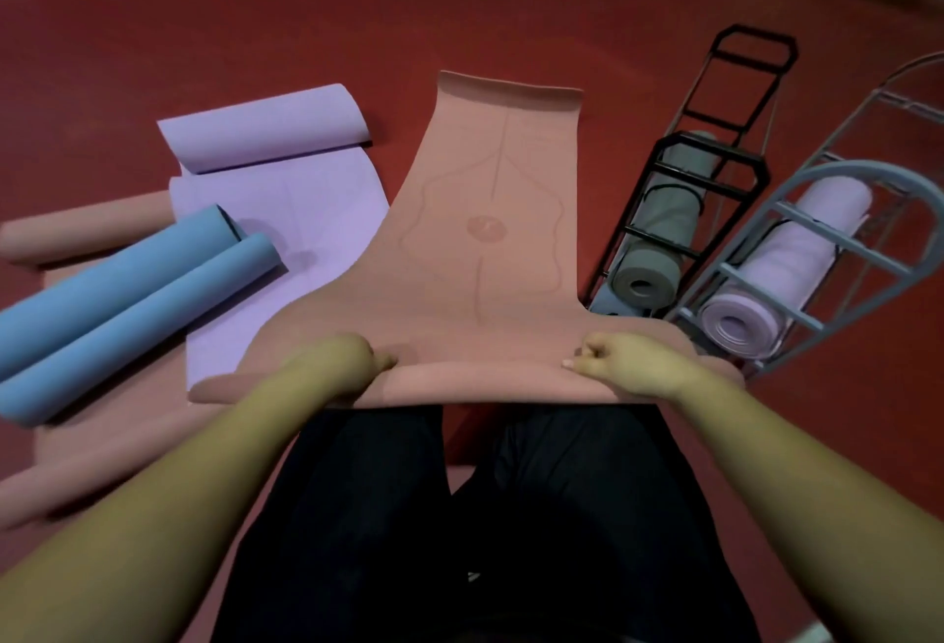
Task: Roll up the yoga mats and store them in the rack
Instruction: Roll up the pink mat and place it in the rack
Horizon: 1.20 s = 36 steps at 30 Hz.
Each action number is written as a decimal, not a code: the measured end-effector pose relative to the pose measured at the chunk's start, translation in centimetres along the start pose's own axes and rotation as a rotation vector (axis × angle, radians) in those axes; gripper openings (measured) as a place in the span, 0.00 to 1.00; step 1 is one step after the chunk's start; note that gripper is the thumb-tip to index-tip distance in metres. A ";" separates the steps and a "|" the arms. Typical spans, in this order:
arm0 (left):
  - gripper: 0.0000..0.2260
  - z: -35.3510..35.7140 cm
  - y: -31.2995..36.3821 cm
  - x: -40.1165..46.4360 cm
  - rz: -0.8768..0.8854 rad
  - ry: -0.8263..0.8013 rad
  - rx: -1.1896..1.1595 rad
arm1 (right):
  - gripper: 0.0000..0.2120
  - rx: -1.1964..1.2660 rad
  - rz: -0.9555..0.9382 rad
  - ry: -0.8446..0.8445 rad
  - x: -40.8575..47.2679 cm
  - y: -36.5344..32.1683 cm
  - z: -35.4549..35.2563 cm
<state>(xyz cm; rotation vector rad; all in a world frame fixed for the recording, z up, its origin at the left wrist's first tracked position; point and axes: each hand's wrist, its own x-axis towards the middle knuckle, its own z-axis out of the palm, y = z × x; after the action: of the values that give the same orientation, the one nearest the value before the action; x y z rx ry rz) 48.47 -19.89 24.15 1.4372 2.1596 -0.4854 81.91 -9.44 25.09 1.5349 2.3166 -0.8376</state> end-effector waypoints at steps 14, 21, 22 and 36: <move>0.22 6.3 -1.6 -2.9 0.671 1.119 0.089 | 0.18 0.089 0.085 0.177 2.1 1.2 2.0; 0.32 5.9 -1.0 -3.1 0.464 1.055 0.272 | 0.20 0.123 0.120 0.232 2.6 0.5 2.0; 0.33 5.9 -0.8 -3.0 0.449 1.024 0.285 | 0.21 0.123 0.122 0.260 2.4 0.4 2.1; 0.23 5.4 -0.2 -1.7 0.576 0.853 0.171 | 0.28 -0.261 -0.220 0.648 -2.7 0.4 5.1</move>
<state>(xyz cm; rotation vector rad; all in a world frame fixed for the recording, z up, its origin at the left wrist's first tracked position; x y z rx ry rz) 49.96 -24.16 20.69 2.5834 2.1145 0.2154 82.82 -14.35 22.20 1.6175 2.9323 -0.0429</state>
